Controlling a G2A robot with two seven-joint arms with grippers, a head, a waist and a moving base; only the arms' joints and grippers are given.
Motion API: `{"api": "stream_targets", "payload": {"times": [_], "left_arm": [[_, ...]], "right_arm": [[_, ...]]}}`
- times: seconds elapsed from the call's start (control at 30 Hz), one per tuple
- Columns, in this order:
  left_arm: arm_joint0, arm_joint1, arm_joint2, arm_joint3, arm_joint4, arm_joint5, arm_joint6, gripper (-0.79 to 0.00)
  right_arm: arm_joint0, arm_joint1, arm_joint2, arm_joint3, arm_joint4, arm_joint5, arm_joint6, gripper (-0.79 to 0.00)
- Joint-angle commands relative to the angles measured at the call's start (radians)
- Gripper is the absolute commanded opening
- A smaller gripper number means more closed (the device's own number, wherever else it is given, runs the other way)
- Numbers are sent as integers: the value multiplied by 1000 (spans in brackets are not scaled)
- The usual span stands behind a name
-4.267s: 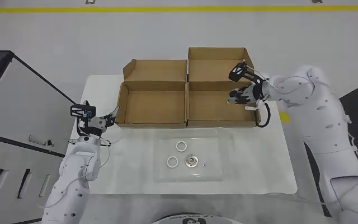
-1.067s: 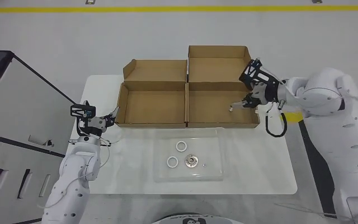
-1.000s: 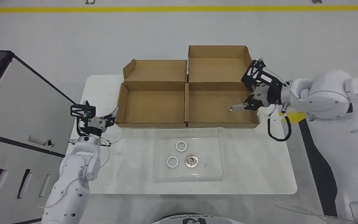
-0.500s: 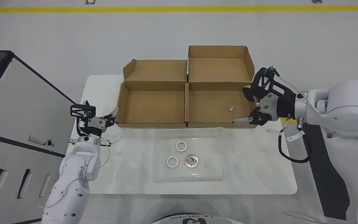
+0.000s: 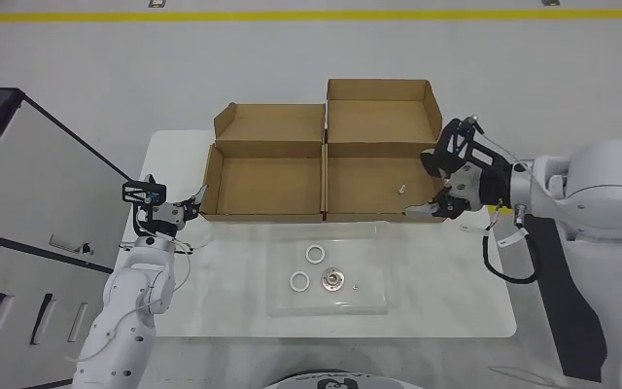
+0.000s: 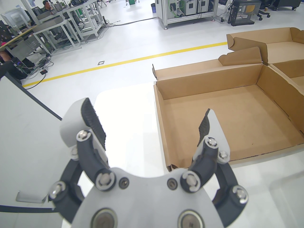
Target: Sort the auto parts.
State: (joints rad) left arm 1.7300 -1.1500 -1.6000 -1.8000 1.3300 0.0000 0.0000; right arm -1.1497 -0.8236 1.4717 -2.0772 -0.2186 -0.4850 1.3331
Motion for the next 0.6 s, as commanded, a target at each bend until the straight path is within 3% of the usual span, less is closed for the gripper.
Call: {"api": "stream_targets", "payload": {"times": [0.0,0.17,0.57], "left_arm": [[0,0,0,0,0,0,0,0],[0,0,0,0,0,0,0,0],[0,0,0,0,0,0,0,0]], "right_arm": [[18,5,-36,-23,-6,-1,1,0],[113,24,-150,-31,28,13,15,0],[523,45,-705,71,110,71,73,0]]}}
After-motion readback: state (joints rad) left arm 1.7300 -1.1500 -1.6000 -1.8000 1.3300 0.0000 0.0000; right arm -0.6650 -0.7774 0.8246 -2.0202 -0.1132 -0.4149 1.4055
